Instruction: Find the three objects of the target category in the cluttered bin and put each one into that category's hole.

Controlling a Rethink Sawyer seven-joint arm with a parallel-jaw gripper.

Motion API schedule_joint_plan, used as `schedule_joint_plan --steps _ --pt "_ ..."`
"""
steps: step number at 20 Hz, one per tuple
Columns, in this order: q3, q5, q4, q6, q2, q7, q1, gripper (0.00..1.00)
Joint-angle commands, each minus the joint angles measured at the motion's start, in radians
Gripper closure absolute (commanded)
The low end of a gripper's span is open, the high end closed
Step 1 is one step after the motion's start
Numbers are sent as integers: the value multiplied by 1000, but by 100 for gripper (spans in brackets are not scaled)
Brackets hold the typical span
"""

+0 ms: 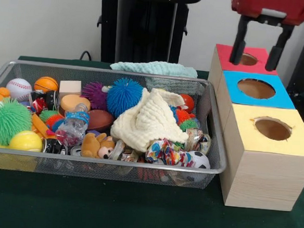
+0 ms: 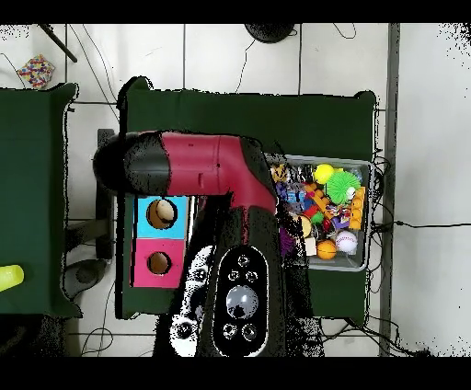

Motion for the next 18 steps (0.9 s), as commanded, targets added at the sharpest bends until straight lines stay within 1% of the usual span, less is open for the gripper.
schedule_joint_plan --steps 1,5,10,18 --pt "40 -36 16 56 21 -2 -109 0" --pt "41 -53 106 14 -31 -34 -159 0" --pt "54 -71 175 -13 -70 -62 -206 0" --pt "76 -83 261 -84 -75 -1 -225 0"
